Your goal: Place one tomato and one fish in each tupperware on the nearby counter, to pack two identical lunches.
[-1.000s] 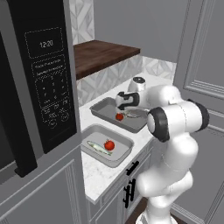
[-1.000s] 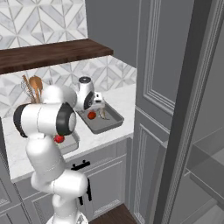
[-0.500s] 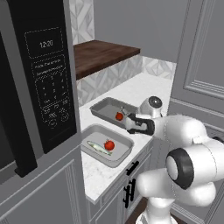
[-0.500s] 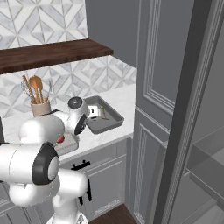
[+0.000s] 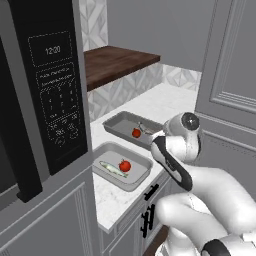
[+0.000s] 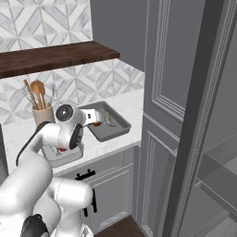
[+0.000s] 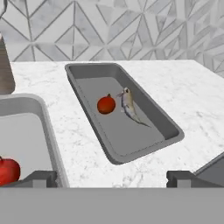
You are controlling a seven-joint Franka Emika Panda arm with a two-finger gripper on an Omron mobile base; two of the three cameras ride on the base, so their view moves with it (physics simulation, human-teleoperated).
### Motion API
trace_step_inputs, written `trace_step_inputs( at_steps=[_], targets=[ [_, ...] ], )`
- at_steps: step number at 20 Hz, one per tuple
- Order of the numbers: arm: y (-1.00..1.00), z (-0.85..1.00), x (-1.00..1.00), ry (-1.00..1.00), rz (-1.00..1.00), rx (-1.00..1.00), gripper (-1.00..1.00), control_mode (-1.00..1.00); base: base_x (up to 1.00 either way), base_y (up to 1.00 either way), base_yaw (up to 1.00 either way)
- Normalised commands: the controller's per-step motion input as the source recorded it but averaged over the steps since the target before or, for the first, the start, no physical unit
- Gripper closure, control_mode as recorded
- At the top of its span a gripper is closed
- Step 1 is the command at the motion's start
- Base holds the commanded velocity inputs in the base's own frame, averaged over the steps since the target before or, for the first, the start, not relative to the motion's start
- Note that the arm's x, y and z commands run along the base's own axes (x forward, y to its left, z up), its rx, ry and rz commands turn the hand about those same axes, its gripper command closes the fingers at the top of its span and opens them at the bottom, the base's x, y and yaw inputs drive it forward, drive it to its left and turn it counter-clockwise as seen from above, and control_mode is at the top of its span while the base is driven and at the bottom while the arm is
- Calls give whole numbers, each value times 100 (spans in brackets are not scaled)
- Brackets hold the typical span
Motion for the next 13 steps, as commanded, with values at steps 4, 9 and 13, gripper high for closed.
trace_step_inputs(
  at_steps=[4,9,13],
  targets=[
    [-20,47,-63,9,-11,-1,-100,-100,0,0,0],
    [-39,2,-59,11,-9,0,-100,-100,0,0,0],
    [-34,23,-30,24,-7,0,-100,-100,0,0,0]
  ],
)
